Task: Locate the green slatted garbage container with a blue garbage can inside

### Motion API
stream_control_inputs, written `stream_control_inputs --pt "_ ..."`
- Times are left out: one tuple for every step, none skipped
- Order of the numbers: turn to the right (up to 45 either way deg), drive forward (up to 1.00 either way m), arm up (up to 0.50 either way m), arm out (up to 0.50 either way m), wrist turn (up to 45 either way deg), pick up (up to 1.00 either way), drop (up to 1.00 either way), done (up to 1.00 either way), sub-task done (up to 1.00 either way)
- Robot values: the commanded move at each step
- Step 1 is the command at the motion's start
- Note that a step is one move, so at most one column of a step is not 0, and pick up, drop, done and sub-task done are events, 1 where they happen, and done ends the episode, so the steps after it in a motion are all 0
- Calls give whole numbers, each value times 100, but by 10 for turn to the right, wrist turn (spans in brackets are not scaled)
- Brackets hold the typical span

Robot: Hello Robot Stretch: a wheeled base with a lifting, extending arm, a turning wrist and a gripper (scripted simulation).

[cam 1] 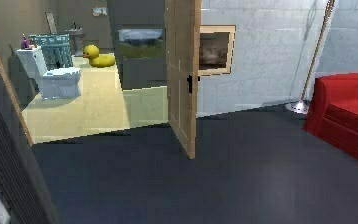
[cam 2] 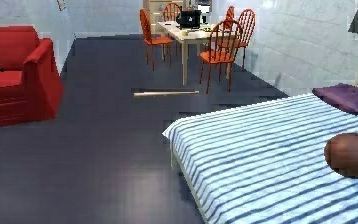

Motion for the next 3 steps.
stream_control_inputs --pt "-150 0 0 0 0 0 0 0 0" --pt "0 85 0 0 0 0 0 0 0" --pt "-90 0 0 0 0 0 0 0 0"
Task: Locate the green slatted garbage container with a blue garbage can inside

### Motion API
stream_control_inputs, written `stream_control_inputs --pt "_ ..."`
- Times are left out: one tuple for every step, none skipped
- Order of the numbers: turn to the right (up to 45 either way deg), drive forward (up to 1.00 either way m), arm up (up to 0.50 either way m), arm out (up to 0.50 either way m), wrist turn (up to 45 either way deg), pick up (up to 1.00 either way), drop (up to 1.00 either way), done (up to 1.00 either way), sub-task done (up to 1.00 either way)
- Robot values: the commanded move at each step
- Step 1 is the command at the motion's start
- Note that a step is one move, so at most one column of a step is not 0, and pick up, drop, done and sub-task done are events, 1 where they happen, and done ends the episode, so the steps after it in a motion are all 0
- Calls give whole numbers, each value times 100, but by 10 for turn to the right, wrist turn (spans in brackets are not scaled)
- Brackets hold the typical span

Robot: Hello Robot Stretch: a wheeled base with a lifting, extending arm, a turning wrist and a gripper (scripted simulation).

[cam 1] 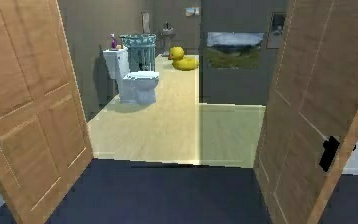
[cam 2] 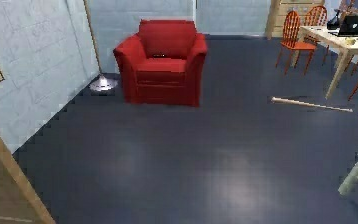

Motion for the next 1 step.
stream_control_inputs --pt "0 100 0 0 0 0 0 0 0"
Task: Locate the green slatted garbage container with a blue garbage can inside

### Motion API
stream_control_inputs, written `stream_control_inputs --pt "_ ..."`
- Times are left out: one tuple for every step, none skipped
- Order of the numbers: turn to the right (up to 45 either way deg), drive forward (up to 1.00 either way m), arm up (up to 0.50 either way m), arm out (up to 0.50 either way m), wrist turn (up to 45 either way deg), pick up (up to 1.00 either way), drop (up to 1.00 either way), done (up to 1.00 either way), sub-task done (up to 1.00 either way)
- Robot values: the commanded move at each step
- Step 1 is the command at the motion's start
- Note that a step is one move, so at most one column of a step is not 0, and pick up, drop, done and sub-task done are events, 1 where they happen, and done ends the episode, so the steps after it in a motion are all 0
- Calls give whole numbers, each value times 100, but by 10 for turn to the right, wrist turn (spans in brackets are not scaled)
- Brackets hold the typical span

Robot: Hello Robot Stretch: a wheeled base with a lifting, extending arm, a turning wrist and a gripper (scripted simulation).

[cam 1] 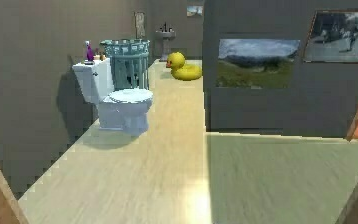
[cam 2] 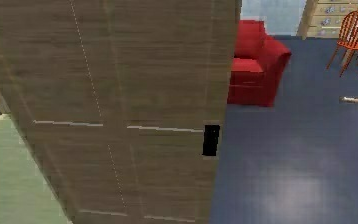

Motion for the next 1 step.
stream_control_inputs --pt "0 100 0 0 0 0 0 0 0"
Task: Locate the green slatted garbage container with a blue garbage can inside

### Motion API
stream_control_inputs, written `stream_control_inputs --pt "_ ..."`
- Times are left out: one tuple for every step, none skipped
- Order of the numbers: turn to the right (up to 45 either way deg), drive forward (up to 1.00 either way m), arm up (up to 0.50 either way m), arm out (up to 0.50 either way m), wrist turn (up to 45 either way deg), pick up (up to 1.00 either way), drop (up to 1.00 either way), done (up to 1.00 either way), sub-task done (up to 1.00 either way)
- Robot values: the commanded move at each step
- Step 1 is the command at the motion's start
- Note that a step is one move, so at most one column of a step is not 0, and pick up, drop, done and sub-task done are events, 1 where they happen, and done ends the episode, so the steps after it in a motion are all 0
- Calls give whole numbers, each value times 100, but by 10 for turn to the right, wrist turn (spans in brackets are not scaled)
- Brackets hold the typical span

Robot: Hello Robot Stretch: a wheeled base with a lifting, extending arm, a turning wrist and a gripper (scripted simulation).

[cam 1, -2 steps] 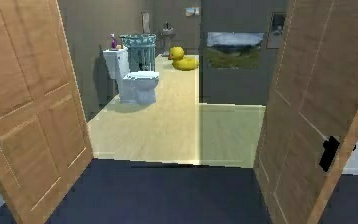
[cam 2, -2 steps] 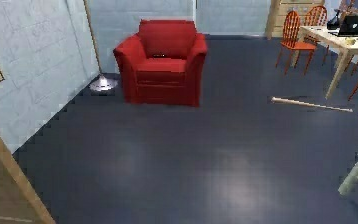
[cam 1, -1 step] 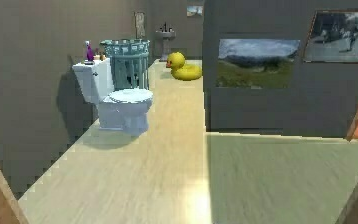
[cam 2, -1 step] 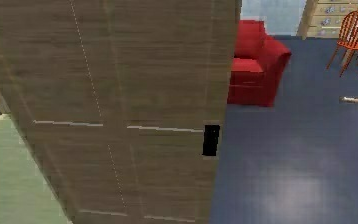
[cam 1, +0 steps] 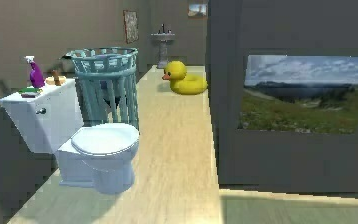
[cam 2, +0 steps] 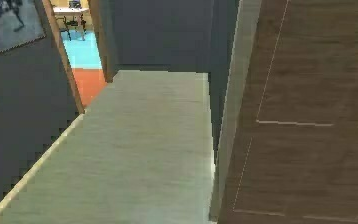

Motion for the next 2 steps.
stream_control_inputs --pt "0 100 0 0 0 0 0 0 0" --pt "-30 0 0 0 0 0 0 0 0"
